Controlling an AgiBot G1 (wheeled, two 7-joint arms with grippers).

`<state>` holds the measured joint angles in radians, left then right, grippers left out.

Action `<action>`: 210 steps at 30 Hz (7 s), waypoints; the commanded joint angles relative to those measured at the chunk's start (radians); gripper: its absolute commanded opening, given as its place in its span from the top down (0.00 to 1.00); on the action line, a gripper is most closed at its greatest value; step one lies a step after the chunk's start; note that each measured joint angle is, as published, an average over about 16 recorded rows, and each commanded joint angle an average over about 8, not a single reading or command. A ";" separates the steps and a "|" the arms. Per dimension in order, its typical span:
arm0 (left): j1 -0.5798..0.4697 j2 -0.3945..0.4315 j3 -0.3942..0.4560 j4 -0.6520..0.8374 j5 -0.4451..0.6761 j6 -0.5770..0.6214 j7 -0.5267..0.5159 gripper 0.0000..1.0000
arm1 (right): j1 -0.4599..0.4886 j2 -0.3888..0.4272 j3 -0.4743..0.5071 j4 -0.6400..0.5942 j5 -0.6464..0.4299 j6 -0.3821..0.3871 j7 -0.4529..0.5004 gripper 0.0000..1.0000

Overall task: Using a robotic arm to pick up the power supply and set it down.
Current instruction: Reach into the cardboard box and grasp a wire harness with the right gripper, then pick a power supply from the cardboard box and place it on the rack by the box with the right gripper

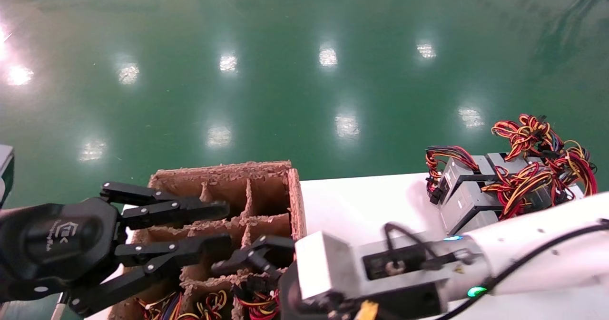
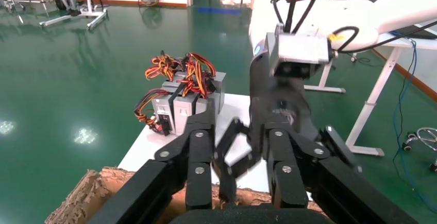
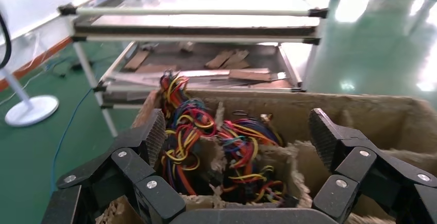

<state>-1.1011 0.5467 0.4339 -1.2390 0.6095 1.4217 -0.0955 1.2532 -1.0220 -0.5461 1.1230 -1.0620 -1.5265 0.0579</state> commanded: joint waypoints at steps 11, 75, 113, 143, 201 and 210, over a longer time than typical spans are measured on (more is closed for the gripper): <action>0.000 0.000 0.000 0.000 0.000 0.000 0.000 1.00 | 0.051 -0.106 -0.071 -0.102 -0.081 -0.016 -0.063 0.00; 0.000 0.000 0.000 0.000 0.000 0.000 0.000 1.00 | 0.090 -0.268 -0.159 -0.473 -0.143 -0.001 -0.287 1.00; 0.000 0.000 0.000 0.000 0.000 0.000 0.000 1.00 | 0.061 -0.106 -0.113 -0.266 0.278 -0.056 -0.115 1.00; 0.000 0.000 0.000 0.000 0.000 0.000 0.000 1.00 | 0.094 0.167 0.002 0.011 0.652 0.053 0.169 1.00; 0.000 0.000 0.000 0.000 0.000 0.000 0.000 1.00 | -0.264 0.189 0.070 -0.002 0.570 1.102 0.027 1.00; 0.000 0.000 0.000 0.000 0.000 0.000 0.000 1.00 | -0.222 0.134 0.080 -0.162 0.560 1.067 -0.019 1.00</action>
<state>-1.1012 0.5466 0.4341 -1.2390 0.6094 1.4216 -0.0954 1.0336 -0.8896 -0.4653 0.9581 -0.5027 -0.4569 0.0365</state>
